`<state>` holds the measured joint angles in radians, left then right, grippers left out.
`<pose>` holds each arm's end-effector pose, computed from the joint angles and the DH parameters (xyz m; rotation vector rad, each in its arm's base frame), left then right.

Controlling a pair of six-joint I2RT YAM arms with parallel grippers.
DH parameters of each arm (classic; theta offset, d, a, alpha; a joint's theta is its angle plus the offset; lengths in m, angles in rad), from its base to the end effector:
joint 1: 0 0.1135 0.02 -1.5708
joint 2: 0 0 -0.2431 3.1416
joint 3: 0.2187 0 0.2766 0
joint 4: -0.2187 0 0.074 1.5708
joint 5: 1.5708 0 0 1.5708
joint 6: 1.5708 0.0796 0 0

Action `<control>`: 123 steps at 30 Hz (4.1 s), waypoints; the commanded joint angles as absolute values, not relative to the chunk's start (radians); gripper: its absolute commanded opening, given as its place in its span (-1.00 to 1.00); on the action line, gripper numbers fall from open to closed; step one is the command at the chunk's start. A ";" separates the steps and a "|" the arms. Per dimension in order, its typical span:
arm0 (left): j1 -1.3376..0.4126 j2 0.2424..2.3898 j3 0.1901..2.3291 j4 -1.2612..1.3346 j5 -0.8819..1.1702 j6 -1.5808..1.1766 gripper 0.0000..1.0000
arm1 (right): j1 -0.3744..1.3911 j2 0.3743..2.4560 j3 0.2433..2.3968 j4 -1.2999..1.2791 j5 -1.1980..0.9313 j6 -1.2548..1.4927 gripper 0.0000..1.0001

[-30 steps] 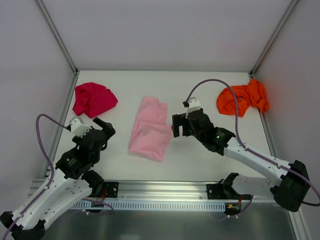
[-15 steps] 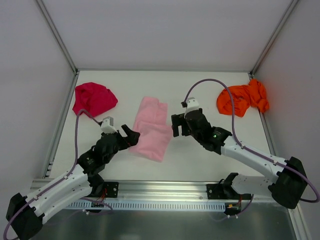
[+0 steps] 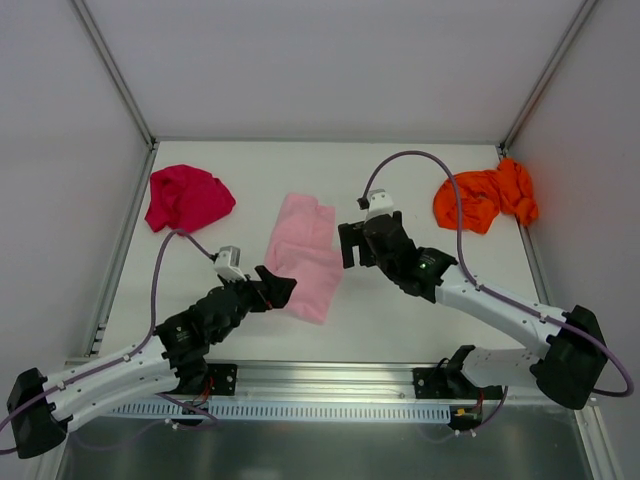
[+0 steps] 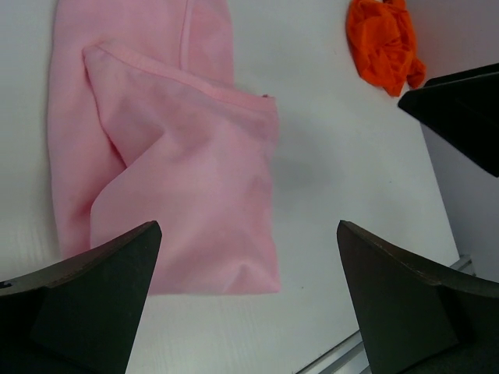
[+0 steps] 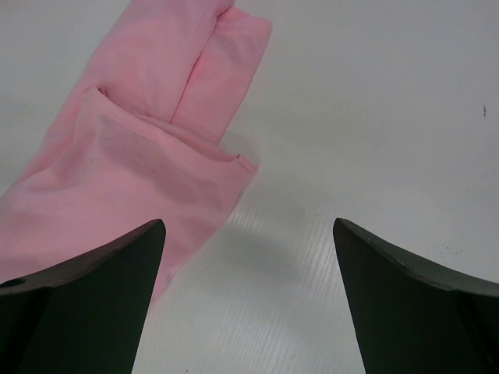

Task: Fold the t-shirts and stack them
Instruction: Grab one side of the 2/3 rectangular tshirt with left arm, then fold the long partially folded tshirt into a neat square

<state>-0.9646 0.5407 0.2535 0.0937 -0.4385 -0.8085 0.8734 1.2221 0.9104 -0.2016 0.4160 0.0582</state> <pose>0.1593 -0.1705 0.1916 -0.1893 1.8254 -0.8970 0.2432 0.2401 0.2442 -0.5733 1.9577 0.1495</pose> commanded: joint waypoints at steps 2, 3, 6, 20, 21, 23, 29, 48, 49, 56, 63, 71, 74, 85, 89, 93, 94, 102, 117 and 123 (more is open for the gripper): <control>-1.012 0.512 0.222 0.045 -0.575 -0.853 0.97 | 0.882 1.227 0.954 -0.216 0.468 0.040 0.90; -1.012 0.503 0.219 0.022 -0.622 -0.868 0.98 | 0.882 1.226 0.953 -0.219 0.472 0.041 0.90; -1.012 0.463 0.210 -0.044 -0.662 -0.897 0.97 | 0.884 1.223 0.950 -0.219 0.474 0.041 0.90; -1.014 0.580 0.206 -0.130 -0.735 -1.005 0.98 | 0.884 1.244 0.960 -0.222 0.486 0.040 0.90; -1.014 0.578 0.206 -0.129 -0.735 -1.005 0.97 | 0.882 1.246 0.962 -0.225 0.488 0.038 0.91; -1.014 0.577 0.206 -0.127 -0.738 -1.002 0.97 | 0.882 1.247 0.963 -0.227 0.489 0.035 0.91; -1.012 0.586 0.164 -0.032 -0.678 -0.983 0.97 | 0.882 1.250 0.968 -0.224 0.489 0.037 0.91; -1.014 0.551 0.114 0.089 -0.535 -0.947 0.97 | 0.882 1.279 1.002 -0.229 0.485 0.029 0.91; -1.014 0.549 0.115 0.090 -0.537 -0.946 0.97 | 0.882 1.281 1.005 -0.227 0.471 0.029 0.92; -1.014 0.601 0.106 0.084 -0.583 -0.971 0.98 | 0.853 1.328 0.997 -0.173 0.383 0.035 0.93; -1.014 0.667 0.080 0.147 -0.581 -0.983 0.95 | 0.845 1.302 0.994 -0.181 0.382 0.031 0.93; -1.014 0.657 0.069 0.147 -0.584 -0.982 -0.14 | 0.810 1.328 0.991 -0.137 0.290 0.023 0.93; -1.014 0.635 0.069 0.130 -0.589 -0.980 -0.29 | 0.792 1.367 0.996 -0.126 0.246 0.031 0.93; -1.014 0.552 0.067 0.060 -0.597 -0.979 -1.00 | 0.787 1.469 1.025 -0.084 0.146 0.014 0.93; -1.014 0.548 0.081 0.048 -0.592 -0.977 -1.00 | 0.787 1.497 1.014 -0.010 0.069 -0.023 0.93; -1.014 0.509 0.092 0.023 -0.571 -0.977 -1.00 | 0.788 1.541 1.028 0.066 0.002 -0.052 0.91; -1.012 0.494 0.092 0.015 -0.565 -0.980 -1.00 | 0.784 1.557 1.038 0.072 -0.030 -0.054 0.90; -1.014 0.359 0.098 -0.071 -0.575 -0.979 -1.00 | 0.779 1.715 1.078 0.158 -0.179 -0.003 0.76; -1.014 0.278 0.143 -0.101 -0.580 -0.962 -1.00 | 0.779 1.787 0.988 0.210 -0.212 -0.023 0.75; -1.014 0.374 0.256 -0.037 -0.609 -0.902 -1.00 | 0.793 1.783 0.962 0.187 -0.196 -0.080 0.77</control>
<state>-1.0084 0.3183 0.1650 -0.1112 -0.5644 -0.9527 0.7841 1.7958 0.9745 0.1749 -0.1993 -0.0261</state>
